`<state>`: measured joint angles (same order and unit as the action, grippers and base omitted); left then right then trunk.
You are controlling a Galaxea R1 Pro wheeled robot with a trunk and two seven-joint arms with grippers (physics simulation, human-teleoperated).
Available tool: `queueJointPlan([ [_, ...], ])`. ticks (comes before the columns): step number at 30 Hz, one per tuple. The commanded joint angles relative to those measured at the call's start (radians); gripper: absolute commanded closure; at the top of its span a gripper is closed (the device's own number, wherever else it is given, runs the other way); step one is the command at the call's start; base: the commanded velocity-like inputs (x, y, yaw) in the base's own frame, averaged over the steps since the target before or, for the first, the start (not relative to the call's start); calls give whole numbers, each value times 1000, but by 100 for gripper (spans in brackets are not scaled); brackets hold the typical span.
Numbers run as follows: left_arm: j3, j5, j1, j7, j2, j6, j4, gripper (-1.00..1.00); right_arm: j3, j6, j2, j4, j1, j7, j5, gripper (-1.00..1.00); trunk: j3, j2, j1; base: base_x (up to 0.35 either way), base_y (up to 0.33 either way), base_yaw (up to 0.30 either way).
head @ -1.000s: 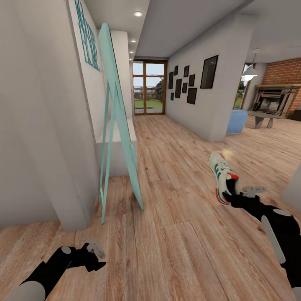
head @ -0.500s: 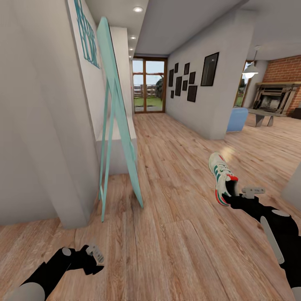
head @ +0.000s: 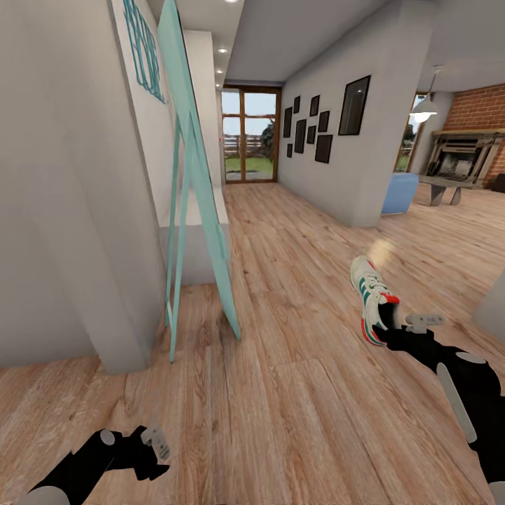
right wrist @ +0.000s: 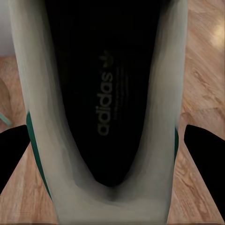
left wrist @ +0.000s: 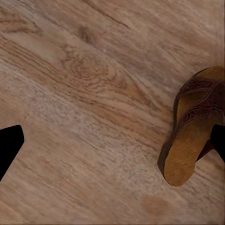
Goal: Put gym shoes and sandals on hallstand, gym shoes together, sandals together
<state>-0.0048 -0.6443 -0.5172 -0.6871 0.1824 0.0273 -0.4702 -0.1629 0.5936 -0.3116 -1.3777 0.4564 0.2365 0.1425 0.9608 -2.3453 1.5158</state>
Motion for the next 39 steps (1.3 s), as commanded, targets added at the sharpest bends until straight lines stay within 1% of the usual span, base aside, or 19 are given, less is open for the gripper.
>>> queueJointPlan([
  [1,0,-1,1,-6,3,-79,36,-100,-1,6,0,-1,1,1,7,100,6,-8,4,0,0,0],
  [2,0,-1,1,-7,4,-130,69,-100,-1,6,0,-1,1,1,7,100,10,-15,8,0,0,0],
  [4,0,-2,2,-8,4,-170,102,-100,-1,6,0,-1,1,1,6,100,18,-29,15,0,0,0],
  [7,-1,-2,2,-8,2,-187,115,-100,-1,6,0,-1,1,1,6,100,28,-50,27,0,0,0],
  [9,-1,-2,2,-8,1,-189,117,-100,-1,6,0,-1,1,1,6,100,35,-64,34,0,0,0],
  [24,-5,-3,1,-10,-6,-189,117,-100,-3,6,0,-1,1,1,5,100,54,-64,34,0,0,0],
  [26,-19,-3,1,-12,-7,-188,117,-100,-3,6,0,-1,1,1,5,100,57,-64,34,0,0,0],
  [28,-65,-3,0,-24,-7,-185,117,-100,-3,6,0,-1,1,1,5,100,60,-64,34,0,0,0],
  [31,-96,-3,0,-30,-7,-180,117,-100,-3,6,0,-1,1,1,6,100,65,-64,34,0,0,0],
  [39,-109,0,0,-31,-7,-178,128,-100,-3,6,-1,-3,1,1,6,100,74,-64,34,0,0,0],
])
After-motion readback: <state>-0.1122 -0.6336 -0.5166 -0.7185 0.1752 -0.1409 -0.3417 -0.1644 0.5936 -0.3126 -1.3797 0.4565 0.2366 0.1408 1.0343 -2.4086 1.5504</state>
